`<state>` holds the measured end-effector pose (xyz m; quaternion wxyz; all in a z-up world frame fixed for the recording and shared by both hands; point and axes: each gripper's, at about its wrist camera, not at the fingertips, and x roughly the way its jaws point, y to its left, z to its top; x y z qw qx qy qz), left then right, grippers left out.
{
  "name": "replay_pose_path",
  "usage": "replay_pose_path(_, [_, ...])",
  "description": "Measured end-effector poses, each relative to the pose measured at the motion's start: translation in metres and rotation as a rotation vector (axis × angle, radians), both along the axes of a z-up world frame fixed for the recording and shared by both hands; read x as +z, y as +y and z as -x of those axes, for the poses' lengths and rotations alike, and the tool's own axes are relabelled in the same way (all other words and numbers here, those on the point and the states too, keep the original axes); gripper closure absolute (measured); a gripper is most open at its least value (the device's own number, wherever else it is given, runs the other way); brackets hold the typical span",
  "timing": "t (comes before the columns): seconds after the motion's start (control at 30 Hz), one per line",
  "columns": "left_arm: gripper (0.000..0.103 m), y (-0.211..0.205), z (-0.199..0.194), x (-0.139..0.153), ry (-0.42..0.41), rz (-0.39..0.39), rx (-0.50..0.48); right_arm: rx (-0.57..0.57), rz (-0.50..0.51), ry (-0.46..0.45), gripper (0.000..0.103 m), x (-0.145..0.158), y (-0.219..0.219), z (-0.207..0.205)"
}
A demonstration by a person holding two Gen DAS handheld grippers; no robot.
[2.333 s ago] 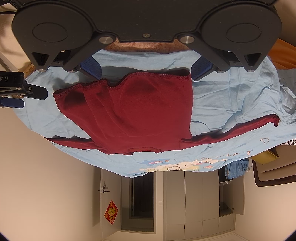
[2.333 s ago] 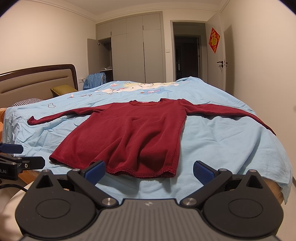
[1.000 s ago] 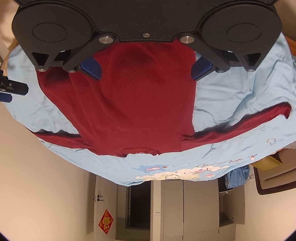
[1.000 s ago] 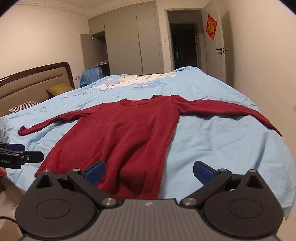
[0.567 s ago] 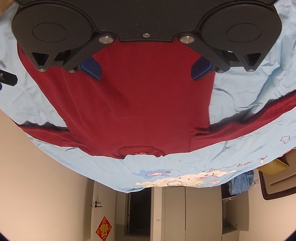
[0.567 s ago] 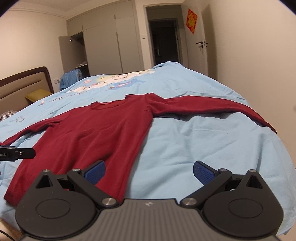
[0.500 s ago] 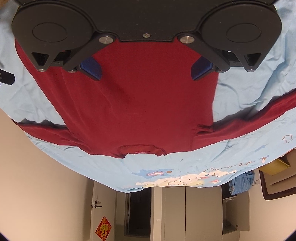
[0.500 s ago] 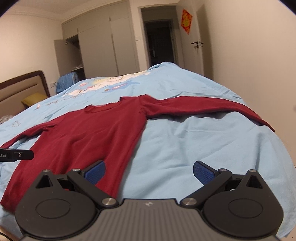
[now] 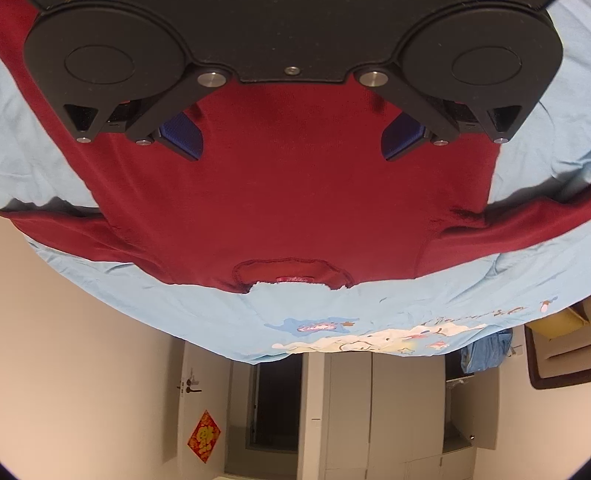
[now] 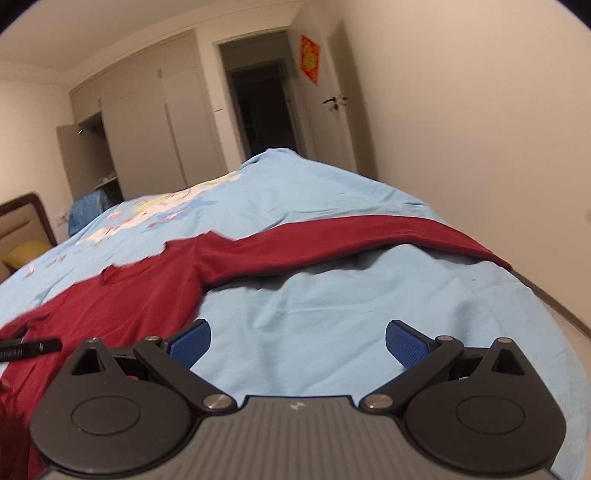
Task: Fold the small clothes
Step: 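Move the right tool to the sleeve cuff and close on it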
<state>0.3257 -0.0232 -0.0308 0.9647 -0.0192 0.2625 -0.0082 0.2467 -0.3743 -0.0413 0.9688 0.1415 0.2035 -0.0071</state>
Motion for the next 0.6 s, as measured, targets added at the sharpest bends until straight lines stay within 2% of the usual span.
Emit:
replay_pose_path(0.13, [0.001, 0.004, -0.008, -0.021, 0.029, 0.023, 0.017, -0.08, -0.084, -0.026, 0.0, 0.003, -0.035, -0.017])
replay_pose_path(0.23, [0.0, 0.001, -0.005, -0.03, -0.002, -0.007, 0.022, -0.132, -0.118, -0.03, 0.0, 0.005, -0.058, -0.034])
replay_pose_path(0.4, [0.0, -0.006, -0.002, -0.036, -0.031, -0.056, 0.029, -0.194, -0.212, -0.017, 0.0, 0.0, -0.09, -0.066])
replay_pose_path(0.6, [0.0, 0.0, -0.001, -0.038, -0.033, -0.039, 0.024, -0.268, -0.327, 0.0, 0.0, -0.015, -0.121, -0.106])
